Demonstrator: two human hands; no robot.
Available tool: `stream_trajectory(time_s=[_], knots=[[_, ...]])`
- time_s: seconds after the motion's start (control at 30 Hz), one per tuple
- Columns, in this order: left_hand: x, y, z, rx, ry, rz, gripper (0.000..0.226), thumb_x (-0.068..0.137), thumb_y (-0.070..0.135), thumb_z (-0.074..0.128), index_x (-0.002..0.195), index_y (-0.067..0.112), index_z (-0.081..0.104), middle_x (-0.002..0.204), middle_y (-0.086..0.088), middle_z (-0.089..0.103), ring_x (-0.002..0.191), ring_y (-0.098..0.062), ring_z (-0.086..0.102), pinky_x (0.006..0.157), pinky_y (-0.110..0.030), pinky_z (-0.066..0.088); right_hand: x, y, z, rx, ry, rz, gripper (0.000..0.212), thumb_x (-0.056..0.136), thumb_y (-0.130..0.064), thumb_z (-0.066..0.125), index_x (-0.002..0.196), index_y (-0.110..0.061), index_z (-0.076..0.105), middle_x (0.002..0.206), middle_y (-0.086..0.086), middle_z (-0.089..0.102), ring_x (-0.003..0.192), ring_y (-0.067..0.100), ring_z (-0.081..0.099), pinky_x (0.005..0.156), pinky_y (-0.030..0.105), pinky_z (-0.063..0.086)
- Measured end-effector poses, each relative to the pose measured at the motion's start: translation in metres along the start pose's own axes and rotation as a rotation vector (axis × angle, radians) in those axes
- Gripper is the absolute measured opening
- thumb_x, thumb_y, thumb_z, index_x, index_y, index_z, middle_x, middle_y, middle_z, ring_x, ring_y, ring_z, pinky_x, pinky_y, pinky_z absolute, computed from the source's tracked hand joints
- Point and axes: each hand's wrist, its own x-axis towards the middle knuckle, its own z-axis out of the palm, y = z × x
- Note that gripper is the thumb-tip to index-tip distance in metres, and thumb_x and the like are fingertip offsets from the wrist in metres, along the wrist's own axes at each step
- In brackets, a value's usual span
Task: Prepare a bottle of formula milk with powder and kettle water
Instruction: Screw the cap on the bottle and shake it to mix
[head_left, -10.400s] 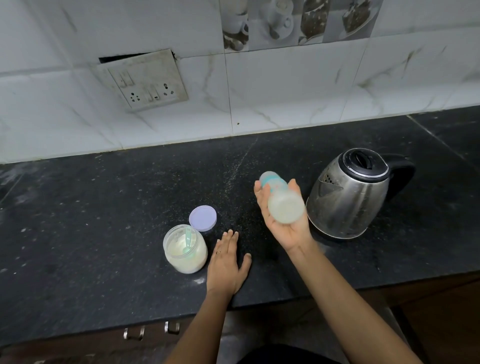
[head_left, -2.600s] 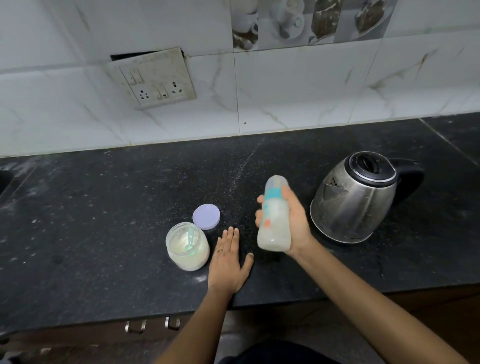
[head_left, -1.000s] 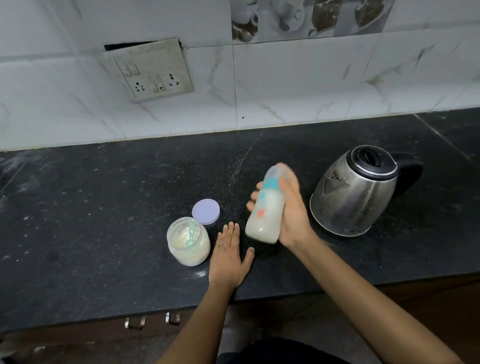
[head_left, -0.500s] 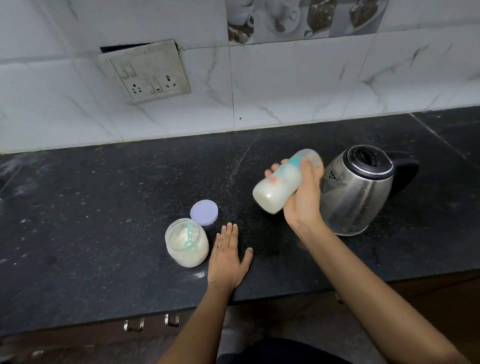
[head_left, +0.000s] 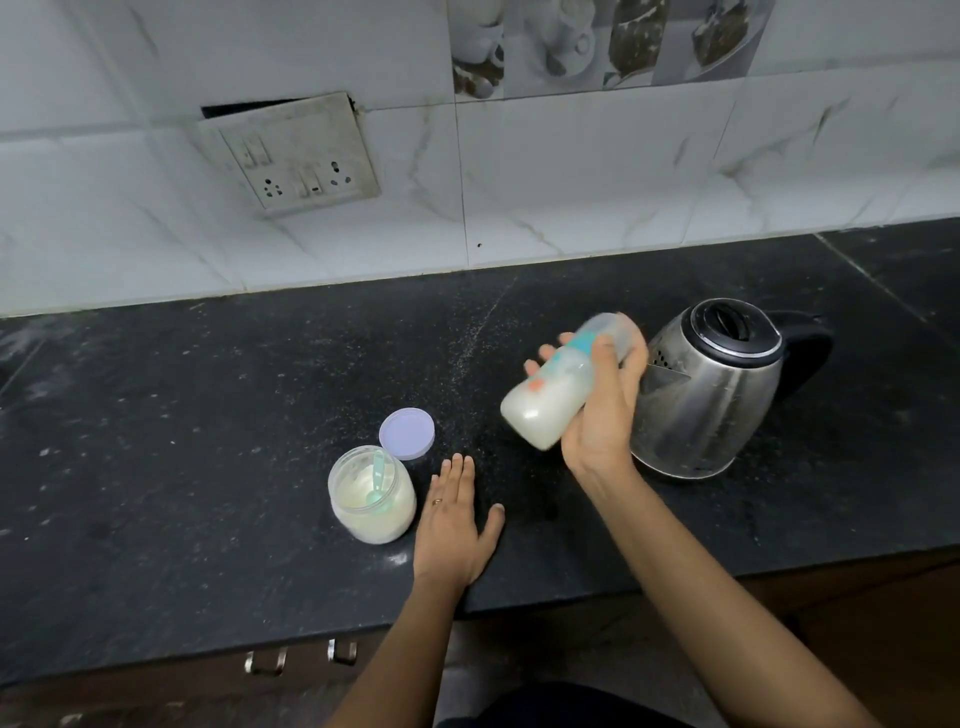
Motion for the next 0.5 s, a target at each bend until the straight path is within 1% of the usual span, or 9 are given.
stream_trajectory(time_s=[0.03, 0.07, 0.13, 0.2, 0.27, 0.33, 0.4, 0.47, 0.5], knots=[[0.0, 0.0, 0.0, -0.004, 0.004, -0.004, 0.081, 0.087, 0.059, 0.018, 0.153, 0.012, 0.014, 0.161, -0.004, 0.012, 0.148, -0.015, 0.003, 0.118, -0.025, -0.008, 0.003, 0.001, 0.001, 0.045, 0.039, 0.013, 0.04, 0.097, -0.024, 0.052, 0.132, -0.017, 0.034, 0.098, 0.017, 0.055, 0.076, 0.028, 0.065, 0.067, 0.046, 0.057], [0.0, 0.0, 0.0, -0.008, 0.004, -0.003, 0.081, 0.087, 0.059, 0.02, 0.153, 0.011, 0.015, 0.16, -0.005, 0.014, 0.148, -0.015, 0.005, 0.118, -0.026, -0.007, 0.006, 0.004, -0.003, -0.022, -0.033, 0.038, 0.048, 0.093, -0.025, 0.056, 0.134, -0.016, 0.032, 0.097, 0.018, 0.055, 0.075, 0.03, 0.065, 0.067, 0.047, 0.057], [0.0, -0.001, -0.001, -0.011, -0.003, 0.006, 0.081, 0.087, 0.059, 0.022, 0.152, 0.011, 0.015, 0.16, -0.006, 0.015, 0.148, -0.016, 0.006, 0.119, -0.027, -0.005, 0.0, 0.007, -0.007, -0.369, -0.334, 0.103, 0.055, 0.086, -0.023, 0.065, 0.132, -0.016, 0.035, 0.099, 0.02, 0.056, 0.075, 0.035, 0.064, 0.066, 0.049, 0.057], [0.0, -0.001, -0.001, -0.021, 0.001, 0.007, 0.082, 0.087, 0.059, 0.022, 0.152, 0.012, 0.014, 0.16, -0.006, 0.014, 0.148, -0.015, 0.006, 0.119, -0.027, -0.005, -0.003, 0.003, -0.007, -0.362, -0.493, 0.059, 0.05, 0.086, -0.022, 0.065, 0.127, -0.018, 0.038, 0.103, 0.021, 0.056, 0.077, 0.035, 0.065, 0.068, 0.05, 0.057], [0.0, 0.0, -0.002, -0.031, 0.009, 0.001, 0.081, 0.087, 0.058, 0.022, 0.153, 0.012, 0.014, 0.16, -0.005, 0.013, 0.148, -0.015, 0.005, 0.118, -0.025, -0.006, 0.0, 0.002, -0.003, -0.219, -0.248, -0.015, 0.035, 0.094, -0.023, 0.056, 0.125, -0.021, 0.039, 0.102, 0.019, 0.056, 0.078, 0.031, 0.066, 0.068, 0.049, 0.057], [0.0, 0.0, -0.002, -0.018, 0.011, -0.003, 0.08, 0.087, 0.057, 0.023, 0.152, 0.011, 0.017, 0.16, -0.006, 0.015, 0.148, -0.016, 0.006, 0.119, -0.026, -0.005, 0.001, 0.006, 0.0, -0.115, -0.11, -0.019, 0.038, 0.097, -0.024, 0.051, 0.13, -0.015, 0.034, 0.098, 0.017, 0.058, 0.078, 0.029, 0.067, 0.069, 0.047, 0.057], [0.0, 0.001, -0.001, -0.027, 0.02, 0.006, 0.079, 0.088, 0.056, 0.027, 0.151, 0.009, 0.022, 0.158, -0.009, 0.021, 0.148, -0.019, 0.012, 0.12, -0.029, 0.0, 0.003, 0.015, -0.003, -0.356, -0.217, 0.026, 0.047, 0.092, -0.021, 0.055, 0.132, -0.01, 0.032, 0.096, 0.018, 0.058, 0.075, 0.033, 0.065, 0.068, 0.048, 0.058], [-0.001, 0.0, -0.001, -0.043, 0.027, 0.003, 0.079, 0.088, 0.056, 0.028, 0.151, 0.009, 0.021, 0.158, -0.01, 0.022, 0.147, -0.02, 0.013, 0.12, -0.03, 0.002, 0.002, 0.012, 0.001, -0.319, -0.344, 0.023, 0.044, 0.09, -0.019, 0.061, 0.127, -0.015, 0.037, 0.1, 0.019, 0.056, 0.075, 0.034, 0.064, 0.068, 0.048, 0.058], [0.0, 0.0, -0.001, -0.042, 0.021, 0.002, 0.079, 0.088, 0.056, 0.026, 0.151, 0.01, 0.019, 0.159, -0.009, 0.019, 0.148, -0.018, 0.011, 0.12, -0.03, 0.0, 0.006, 0.009, 0.003, -0.268, -0.272, 0.028, 0.039, 0.091, -0.021, 0.061, 0.123, -0.017, 0.039, 0.101, 0.019, 0.055, 0.076, 0.032, 0.064, 0.069, 0.048, 0.057]])
